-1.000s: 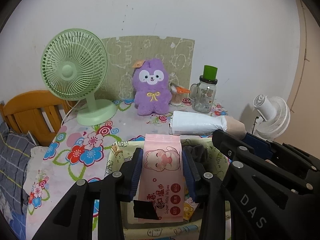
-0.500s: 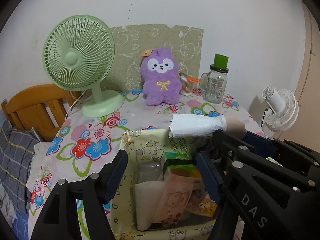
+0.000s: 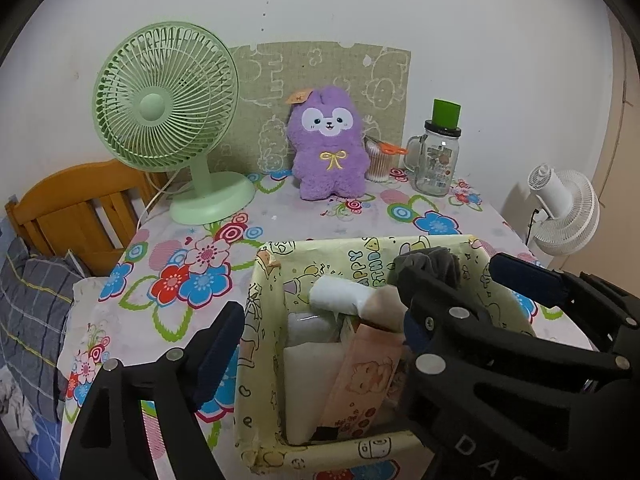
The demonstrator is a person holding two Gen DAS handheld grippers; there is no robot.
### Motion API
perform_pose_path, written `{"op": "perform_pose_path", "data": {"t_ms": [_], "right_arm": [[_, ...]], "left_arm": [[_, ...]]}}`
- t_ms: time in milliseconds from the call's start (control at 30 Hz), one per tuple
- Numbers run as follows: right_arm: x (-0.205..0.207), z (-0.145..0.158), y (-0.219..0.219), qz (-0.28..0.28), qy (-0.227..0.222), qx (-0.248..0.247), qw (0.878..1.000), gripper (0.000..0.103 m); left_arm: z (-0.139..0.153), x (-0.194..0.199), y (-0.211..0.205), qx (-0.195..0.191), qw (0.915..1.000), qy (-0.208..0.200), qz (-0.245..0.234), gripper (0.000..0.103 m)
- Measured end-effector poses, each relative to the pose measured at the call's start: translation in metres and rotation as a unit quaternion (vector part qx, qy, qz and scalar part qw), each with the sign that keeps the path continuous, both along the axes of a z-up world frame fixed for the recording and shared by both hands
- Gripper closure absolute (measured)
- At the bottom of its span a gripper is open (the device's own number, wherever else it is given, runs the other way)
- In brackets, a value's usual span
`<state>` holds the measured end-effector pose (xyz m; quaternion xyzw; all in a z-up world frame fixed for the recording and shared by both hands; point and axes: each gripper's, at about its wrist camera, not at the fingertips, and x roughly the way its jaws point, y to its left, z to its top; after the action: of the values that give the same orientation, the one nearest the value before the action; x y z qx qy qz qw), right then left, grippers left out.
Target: Organize soft objects
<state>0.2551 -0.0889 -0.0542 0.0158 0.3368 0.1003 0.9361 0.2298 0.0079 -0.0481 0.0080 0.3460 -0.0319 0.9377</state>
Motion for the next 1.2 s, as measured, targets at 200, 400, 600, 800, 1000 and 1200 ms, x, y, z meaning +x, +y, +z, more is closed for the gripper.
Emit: {"op": "perform_pose_path", "data": {"t_ms": [200,400,600,800,1000,1200], "right_arm": [[-0.016,0.010,-0.006,-0.010,-0.012,-0.001,1.000,0.026],[-0.038,0.022,-0.014,-0.021,-0.029,0.000,0.999,0.023],[-0.064,0.035,-0.023,-0.031,-0.052,0.002,0.998,0.016],[-0.090,0.046,-0.033,-0.045,-0.071,0.005,0.996,0.007],[-0.115,0.051,-0.045,-0.059,-0.079,0.017,0.995,0.006],[-0.146,0.057,-0.053,-0.060,-0.092,0.012,0.994,0.006]], "left_arm": [[0.010,-0.013,-0.002,-0.004,0.9999,-0.009,-0.001,0.015],[0.025,-0.033,-0.006,-0.003,0.9996,-0.028,-0.004,0.009],[0.036,-0.056,-0.008,-0.003,0.9992,-0.040,-0.001,0.003],[0.044,-0.077,-0.003,-0.012,0.9988,-0.047,0.006,0.001],[0.053,-0.103,0.002,-0.015,0.9978,-0.062,0.014,0.000],[0.062,-0.130,0.008,-0.015,0.9964,-0.079,0.024,0.000]]}}
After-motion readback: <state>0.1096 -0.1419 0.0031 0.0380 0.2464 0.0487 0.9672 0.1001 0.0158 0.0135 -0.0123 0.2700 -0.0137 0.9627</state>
